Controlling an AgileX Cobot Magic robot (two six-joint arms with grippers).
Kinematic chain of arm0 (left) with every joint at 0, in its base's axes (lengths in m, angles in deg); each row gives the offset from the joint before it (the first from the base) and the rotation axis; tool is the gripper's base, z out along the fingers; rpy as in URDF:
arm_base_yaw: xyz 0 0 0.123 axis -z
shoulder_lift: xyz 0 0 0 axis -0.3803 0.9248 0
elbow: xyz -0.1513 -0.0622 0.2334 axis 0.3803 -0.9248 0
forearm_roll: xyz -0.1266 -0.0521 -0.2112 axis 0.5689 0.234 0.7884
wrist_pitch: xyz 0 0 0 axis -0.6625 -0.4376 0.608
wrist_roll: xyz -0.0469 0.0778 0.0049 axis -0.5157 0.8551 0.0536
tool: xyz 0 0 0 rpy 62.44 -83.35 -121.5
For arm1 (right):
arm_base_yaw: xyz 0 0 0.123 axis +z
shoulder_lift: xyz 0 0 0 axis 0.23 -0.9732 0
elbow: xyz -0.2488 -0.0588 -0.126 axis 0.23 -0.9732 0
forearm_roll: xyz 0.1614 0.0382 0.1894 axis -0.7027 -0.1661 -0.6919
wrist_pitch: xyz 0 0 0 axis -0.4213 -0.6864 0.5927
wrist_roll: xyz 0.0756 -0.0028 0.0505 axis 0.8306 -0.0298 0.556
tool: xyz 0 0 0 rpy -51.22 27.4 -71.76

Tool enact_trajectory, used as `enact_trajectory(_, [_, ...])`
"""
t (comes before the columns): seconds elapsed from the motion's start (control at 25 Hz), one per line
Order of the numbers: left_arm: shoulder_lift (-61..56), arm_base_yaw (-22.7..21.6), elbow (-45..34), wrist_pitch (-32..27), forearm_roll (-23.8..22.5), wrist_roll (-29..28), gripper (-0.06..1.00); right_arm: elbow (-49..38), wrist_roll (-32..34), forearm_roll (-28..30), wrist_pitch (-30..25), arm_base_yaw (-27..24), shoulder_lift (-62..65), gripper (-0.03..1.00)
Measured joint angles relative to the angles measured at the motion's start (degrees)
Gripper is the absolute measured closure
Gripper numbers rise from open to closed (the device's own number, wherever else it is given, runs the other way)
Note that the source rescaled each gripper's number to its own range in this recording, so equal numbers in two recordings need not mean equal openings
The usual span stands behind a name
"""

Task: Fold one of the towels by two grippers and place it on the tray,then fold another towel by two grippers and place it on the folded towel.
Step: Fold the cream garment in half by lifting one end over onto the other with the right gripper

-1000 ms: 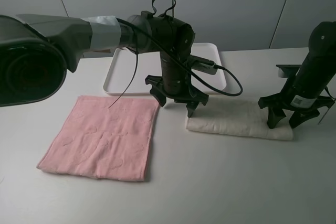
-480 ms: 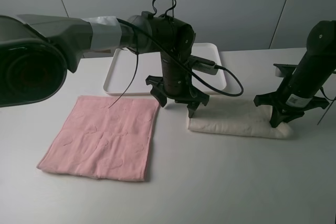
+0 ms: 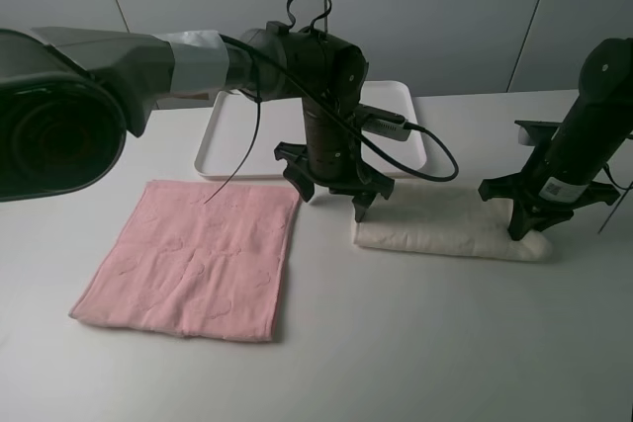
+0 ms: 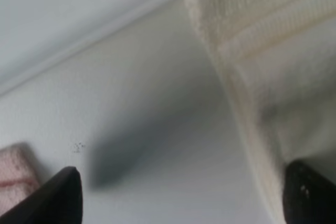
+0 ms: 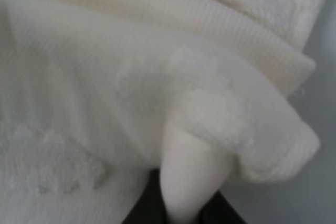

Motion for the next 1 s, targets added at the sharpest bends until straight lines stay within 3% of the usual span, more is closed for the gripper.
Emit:
enact_trajectory(0.6, [0.0,0.0,0.0,0.0,0.0,0.0,-0.04,-0.6,-2.8,-6.1,-1.7,-0.2,10.7,0.92])
enact_trajectory(0.8, [0.0,0.0,0.0,0.0,0.0,0.0,-0.04,-0.6,-3.8,-12.4,-4.2,-0.2,11.8,0.92])
enact_trajectory(1.0, [0.0,0.0,0.0,0.0,0.0,0.0,-0.04,-0.6,-11.1,-24.3,-5.6,-0.2,11.8,0.92])
